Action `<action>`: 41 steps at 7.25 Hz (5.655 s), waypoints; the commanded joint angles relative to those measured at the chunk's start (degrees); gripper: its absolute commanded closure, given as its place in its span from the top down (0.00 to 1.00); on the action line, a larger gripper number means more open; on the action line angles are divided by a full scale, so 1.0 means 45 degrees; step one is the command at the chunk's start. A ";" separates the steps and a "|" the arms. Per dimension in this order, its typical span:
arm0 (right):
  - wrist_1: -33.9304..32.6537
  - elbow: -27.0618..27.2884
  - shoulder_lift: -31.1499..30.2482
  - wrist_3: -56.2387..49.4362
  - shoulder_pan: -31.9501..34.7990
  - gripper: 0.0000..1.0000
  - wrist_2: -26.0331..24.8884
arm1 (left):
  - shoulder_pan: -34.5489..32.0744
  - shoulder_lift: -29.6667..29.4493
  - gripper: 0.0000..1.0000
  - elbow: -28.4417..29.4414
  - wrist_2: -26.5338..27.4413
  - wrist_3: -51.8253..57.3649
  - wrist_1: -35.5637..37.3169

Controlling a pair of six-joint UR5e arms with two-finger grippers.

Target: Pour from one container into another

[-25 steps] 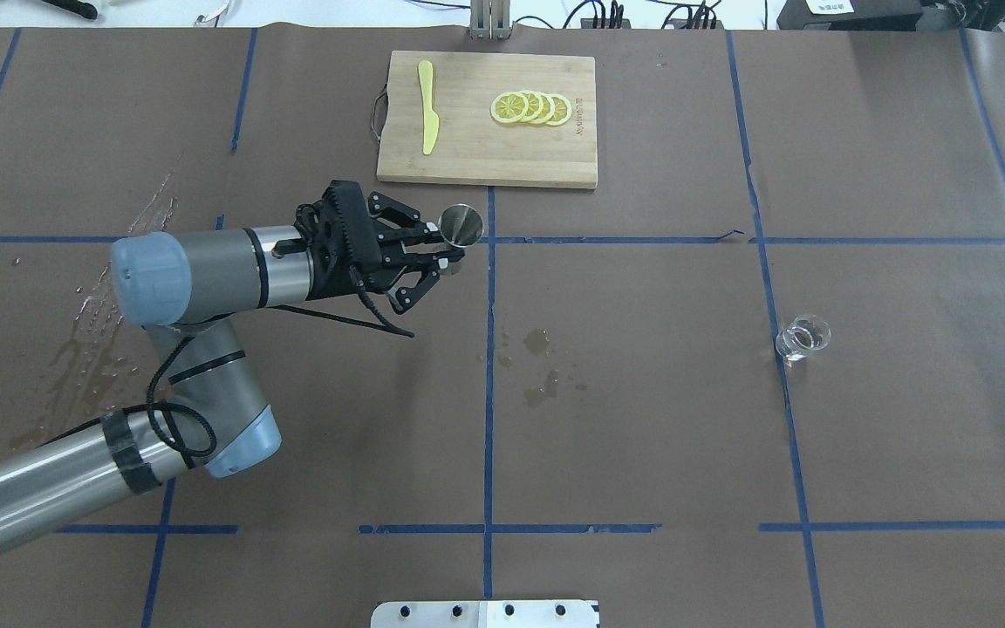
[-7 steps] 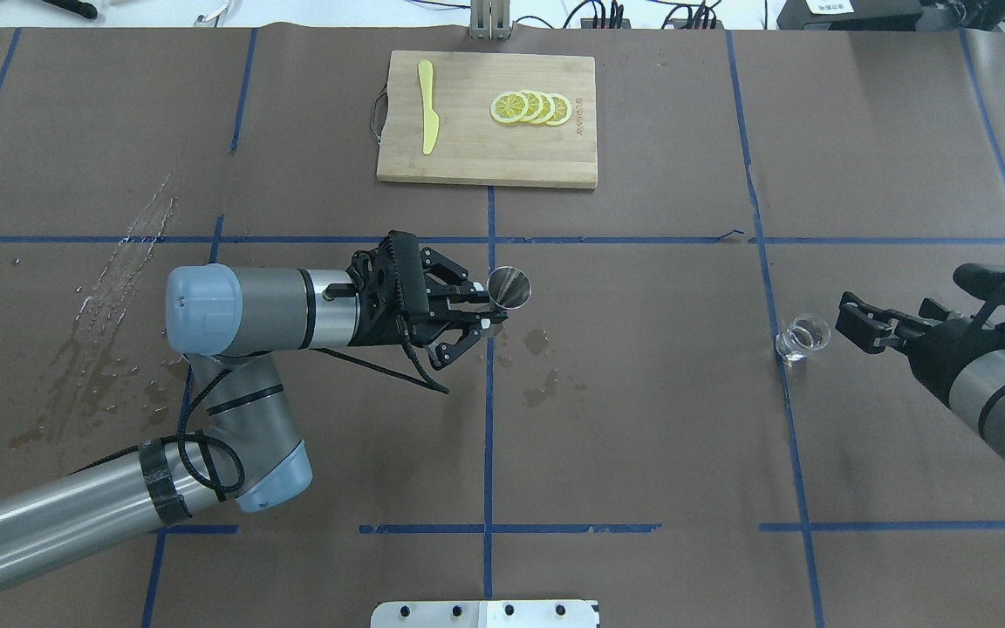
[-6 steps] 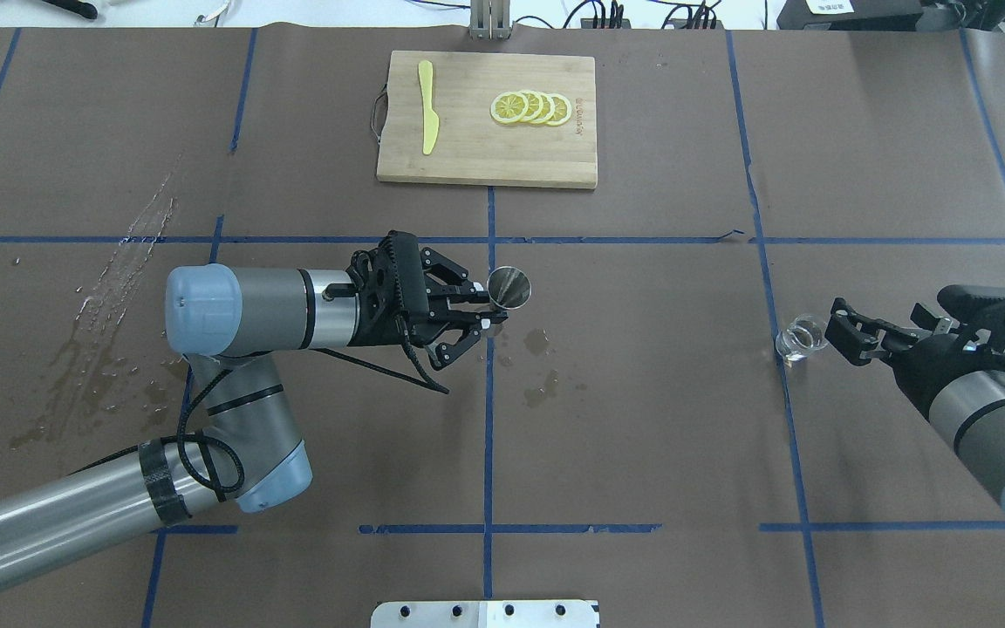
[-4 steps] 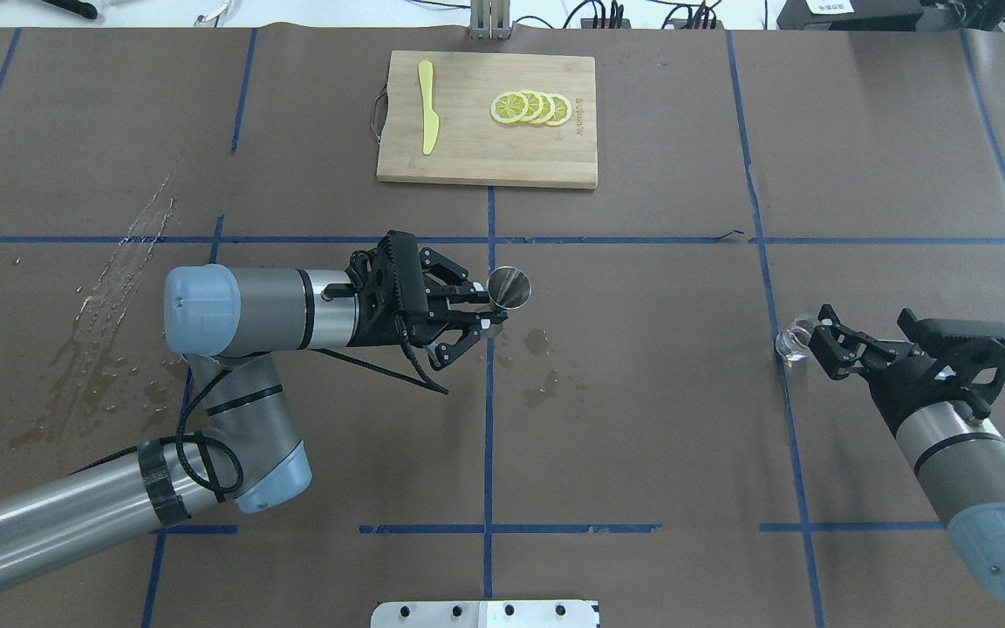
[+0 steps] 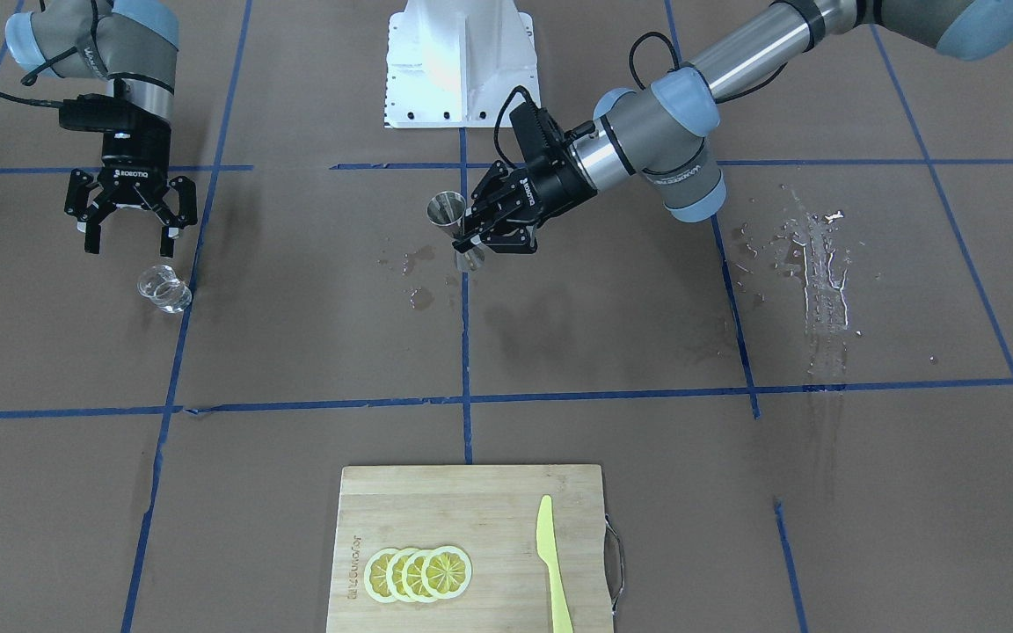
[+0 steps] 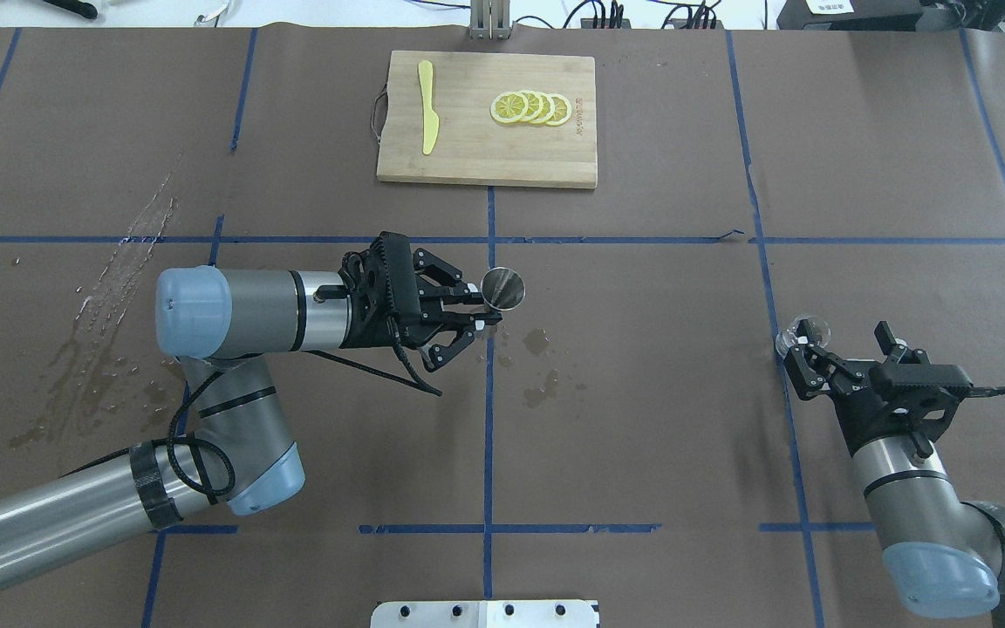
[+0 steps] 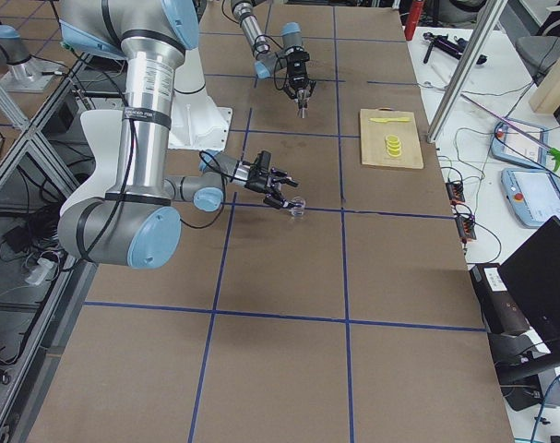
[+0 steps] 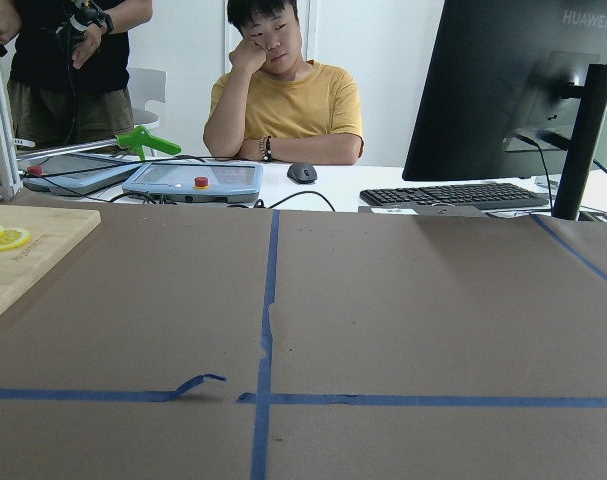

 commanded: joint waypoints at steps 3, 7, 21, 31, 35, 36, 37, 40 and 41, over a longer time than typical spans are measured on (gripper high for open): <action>0.0020 -0.1963 0.1012 0.0028 -0.0054 1.00 -0.0891 | 0.0008 0.0148 0.00 -0.0131 0.0000 0.0000 -0.0012; 0.0039 -0.2647 0.1478 0.0048 -0.0055 1.00 -0.0951 | 0.0008 0.0167 0.00 -0.0131 0.0020 0.0000 -0.0012; 0.0020 -0.3138 0.2008 0.0028 -0.0055 0.80 -0.0971 | 0.0008 0.0187 0.00 -0.0131 0.0020 0.0019 -0.0031; 0.0078 -0.2165 0.2008 -0.0070 0.0023 0.00 -0.1204 | 0.0008 0.0187 0.00 -0.0131 0.0020 0.0019 -0.0031; 0.0059 -0.2239 0.2824 -0.1582 0.0257 0.00 -0.2318 | 0.0008 0.0187 0.00 -0.0131 0.0020 0.0019 -0.0031; 0.0078 -0.2163 0.2886 -0.2598 0.0393 0.00 -0.2299 | 0.0008 0.0187 0.00 -0.0112 0.0020 0.0019 -0.0031; 0.0078 -0.2104 0.3622 -0.3556 0.0491 0.00 -0.2260 | 0.0008 0.0187 0.00 -0.0112 0.0020 0.0019 -0.0031; 0.0039 -0.1074 0.5168 -0.5050 0.0395 0.00 -0.2182 | 0.0008 0.0187 0.00 -0.0073 0.0020 0.0019 -0.0012; 0.0001 -0.0720 0.5694 -0.5127 0.0356 0.00 -0.2143 | 0.0028 0.0187 0.00 -0.0073 0.0020 0.0019 -0.0012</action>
